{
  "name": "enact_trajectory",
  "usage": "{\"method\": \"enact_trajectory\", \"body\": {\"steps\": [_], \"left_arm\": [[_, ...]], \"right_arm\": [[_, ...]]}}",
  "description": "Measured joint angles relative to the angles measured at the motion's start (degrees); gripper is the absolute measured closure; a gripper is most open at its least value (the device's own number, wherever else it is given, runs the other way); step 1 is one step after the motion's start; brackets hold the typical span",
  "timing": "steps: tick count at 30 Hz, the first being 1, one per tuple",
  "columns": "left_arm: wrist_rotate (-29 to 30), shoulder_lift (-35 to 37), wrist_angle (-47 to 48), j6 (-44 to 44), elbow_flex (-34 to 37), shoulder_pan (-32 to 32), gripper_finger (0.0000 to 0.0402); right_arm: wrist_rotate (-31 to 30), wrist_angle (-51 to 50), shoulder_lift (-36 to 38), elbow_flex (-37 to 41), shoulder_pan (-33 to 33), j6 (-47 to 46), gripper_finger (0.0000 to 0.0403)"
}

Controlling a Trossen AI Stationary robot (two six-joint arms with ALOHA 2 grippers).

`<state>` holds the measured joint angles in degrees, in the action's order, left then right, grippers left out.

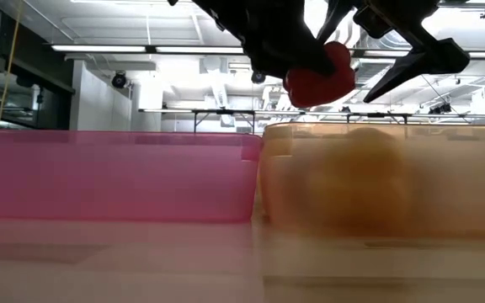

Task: Sort produce into baskets
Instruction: Put the red bell pepper into the orange bin, then put the apple into the red bin

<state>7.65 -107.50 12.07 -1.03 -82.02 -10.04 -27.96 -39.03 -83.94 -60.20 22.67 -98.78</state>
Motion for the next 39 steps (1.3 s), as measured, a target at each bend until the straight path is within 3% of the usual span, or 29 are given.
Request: {"method": "enact_trajectory", "body": {"steps": [4,10,17,28,34,39], "left_arm": [[0.57,0.0,-0.09,2.16,0.0,0.02,0.0146],[7.42,0.4,2.15,8.93,0.0,0.26,0.0146],[-2.05,2.85,2.41,10.19,-0.02,2.2,0.0136],[-3.06,1.16,2.59,7.79,-0.31,2.04,0.0013],[-2.46,1.46,4.53,7.88,-0.28,2.0,0.0006],[-2.39,5.97,14.36,6.49,-0.22,1.84,0.0005]], "right_arm": [[-0.08,-0.33,0.0,0.0,-0.06,0.08,0.0022],[-2.89,2.26,-0.18,0.33,-0.25,1.27,0.0022],[-3.49,5.23,1.81,0.28,-0.17,3.44,0.0022],[-4.03,-1.73,8.26,0.61,-0.16,5.9,0.0022],[-5.25,-3.73,10.42,0.5,-0.1,6.32,0.0022],[-5.27,-4.45,10.44,0.5,-0.08,7.9,0.0022]]}}
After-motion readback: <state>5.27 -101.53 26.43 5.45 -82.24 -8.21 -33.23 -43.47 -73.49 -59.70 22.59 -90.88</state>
